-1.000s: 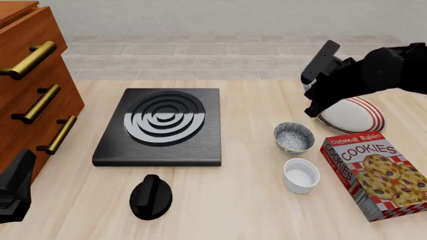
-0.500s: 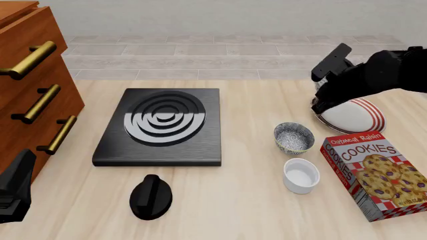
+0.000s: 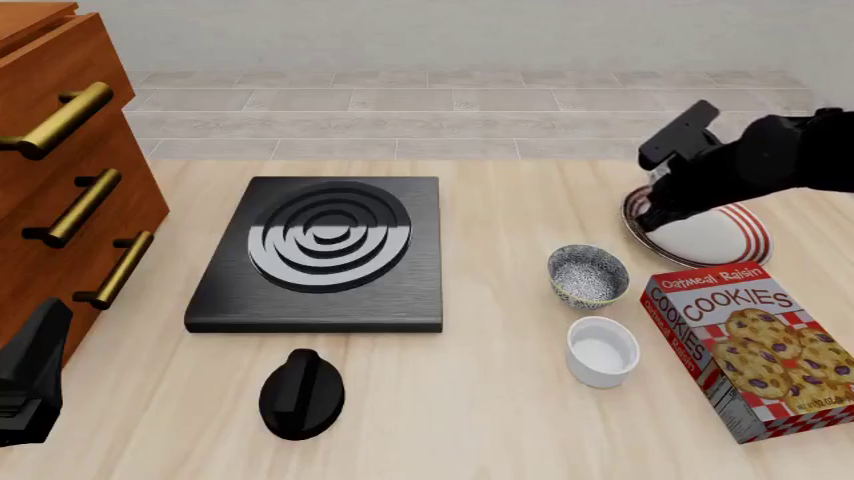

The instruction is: Pick the akita bowl from table center and place it on the plate.

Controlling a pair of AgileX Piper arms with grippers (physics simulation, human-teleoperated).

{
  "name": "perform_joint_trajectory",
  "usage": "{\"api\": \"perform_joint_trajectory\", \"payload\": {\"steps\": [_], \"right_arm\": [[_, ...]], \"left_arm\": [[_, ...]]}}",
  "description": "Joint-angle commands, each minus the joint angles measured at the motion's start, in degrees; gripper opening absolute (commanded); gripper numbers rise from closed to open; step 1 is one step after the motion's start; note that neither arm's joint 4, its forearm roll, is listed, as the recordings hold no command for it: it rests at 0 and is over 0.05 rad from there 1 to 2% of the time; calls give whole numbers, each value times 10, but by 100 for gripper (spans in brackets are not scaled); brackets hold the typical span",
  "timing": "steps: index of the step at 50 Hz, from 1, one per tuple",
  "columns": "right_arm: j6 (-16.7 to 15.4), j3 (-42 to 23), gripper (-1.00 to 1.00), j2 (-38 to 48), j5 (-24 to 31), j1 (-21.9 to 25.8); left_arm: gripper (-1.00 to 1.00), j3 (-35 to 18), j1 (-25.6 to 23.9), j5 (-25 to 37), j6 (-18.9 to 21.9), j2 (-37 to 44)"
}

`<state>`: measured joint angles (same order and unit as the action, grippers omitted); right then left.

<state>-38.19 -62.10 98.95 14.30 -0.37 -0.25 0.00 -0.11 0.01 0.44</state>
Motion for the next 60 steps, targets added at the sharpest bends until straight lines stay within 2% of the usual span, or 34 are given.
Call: {"api": "perform_joint_trajectory", "payload": {"steps": [1,8,12,13,14,17,33,60], "right_arm": [[12,-8,-100,13,-17,-16],[22,-16,-100,27,-25,-20],[11,-20,-100,40,-37,-28],[14,-23,-100,43,-37,-29],[30,-31,-100,47,-34,-29],[37,-38,-100,53,-36,-39],[54,-68,-100,83,-58,-65],[52,-97,-100,143,-41,-67]], "left_arm": [[100,0,0,0,0,0],[100,0,0,0,0,0],[100,0,0,0,0,0],[100,0,0,0,0,0],[100,0,0,0,0,0],[100,0,0,0,0,0],[100,0,0,0,0,0],[100,0,0,0,0,0]]}}
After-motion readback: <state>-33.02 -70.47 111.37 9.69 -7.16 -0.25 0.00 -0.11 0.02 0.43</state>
